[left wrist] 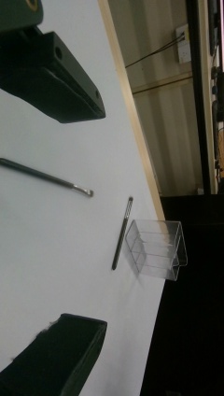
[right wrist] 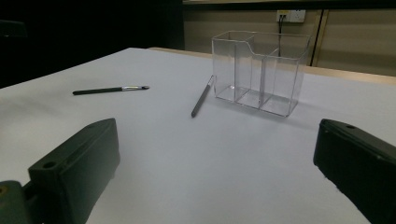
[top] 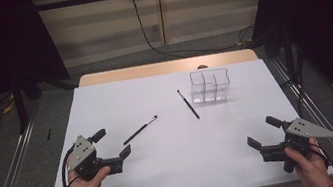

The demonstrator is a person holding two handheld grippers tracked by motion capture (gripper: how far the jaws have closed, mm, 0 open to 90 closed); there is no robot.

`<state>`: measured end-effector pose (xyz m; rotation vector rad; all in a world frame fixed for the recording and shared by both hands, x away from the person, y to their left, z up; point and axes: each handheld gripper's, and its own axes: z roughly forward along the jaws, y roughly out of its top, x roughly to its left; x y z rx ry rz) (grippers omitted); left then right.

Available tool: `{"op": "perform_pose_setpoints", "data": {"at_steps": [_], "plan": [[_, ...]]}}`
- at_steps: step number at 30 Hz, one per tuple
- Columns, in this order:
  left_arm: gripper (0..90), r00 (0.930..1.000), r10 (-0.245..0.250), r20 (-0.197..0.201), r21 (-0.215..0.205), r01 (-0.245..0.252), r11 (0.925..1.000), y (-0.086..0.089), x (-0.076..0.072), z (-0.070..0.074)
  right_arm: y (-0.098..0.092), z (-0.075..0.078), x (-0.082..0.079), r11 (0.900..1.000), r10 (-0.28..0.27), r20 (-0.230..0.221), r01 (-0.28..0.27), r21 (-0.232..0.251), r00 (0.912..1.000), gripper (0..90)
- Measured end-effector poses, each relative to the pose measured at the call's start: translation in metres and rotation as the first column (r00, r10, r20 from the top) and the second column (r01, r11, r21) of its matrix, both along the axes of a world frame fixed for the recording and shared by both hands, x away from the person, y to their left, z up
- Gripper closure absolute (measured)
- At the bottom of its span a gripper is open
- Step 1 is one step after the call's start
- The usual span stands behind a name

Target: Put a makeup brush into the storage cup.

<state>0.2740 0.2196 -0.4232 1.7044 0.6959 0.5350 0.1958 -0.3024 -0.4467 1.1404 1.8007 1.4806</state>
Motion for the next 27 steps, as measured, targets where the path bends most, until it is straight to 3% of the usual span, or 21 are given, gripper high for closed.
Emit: {"op": "perform_pose_setpoints", "data": {"at_steps": [6, 10, 13, 20, 27], "plan": [[1.6, 1.0, -0.005, 0.005, 0.013, 0.005, 0.9999, -0.005, 0.009, 0.004, 0.001, -0.001, 0.002, 1.0, 0.006, -0.004, -0.006, 0.003, 1.0, 0.0], [1.7, 0.9998, -0.005, -0.019, 0.021, 0.005, 0.9998, -0.009, 0.017, 0.005, 0.002, -0.001, 0.005, 1.0, 0.012, -0.005, -0.012, -0.004, 0.9999, 0.0], [1.7, 1.0, -0.008, 0.0, 0.035, 0.008, 0.9994, -0.013, 0.022, 0.009, 0.003, -0.001, 0.006, 1.0, 0.019, -0.004, -0.019, -0.005, 0.9998, 0.0], [2.4, 0.9999, 0.011, -0.003, 0.057, -0.01, 0.9983, -0.015, 0.037, 0.01, 0.003, -0.001, 0.006, 1.0, 0.02, -0.005, -0.02, -0.004, 0.9998, 0.0], [2.8, 0.9997, 0.02, -0.014, 0.053, -0.019, 0.9984, -0.017, 0.051, 0.009, 0.004, -0.001, 0.006, 1.0, 0.027, -0.007, -0.027, -0.001, 0.9996, 0.0]]}}
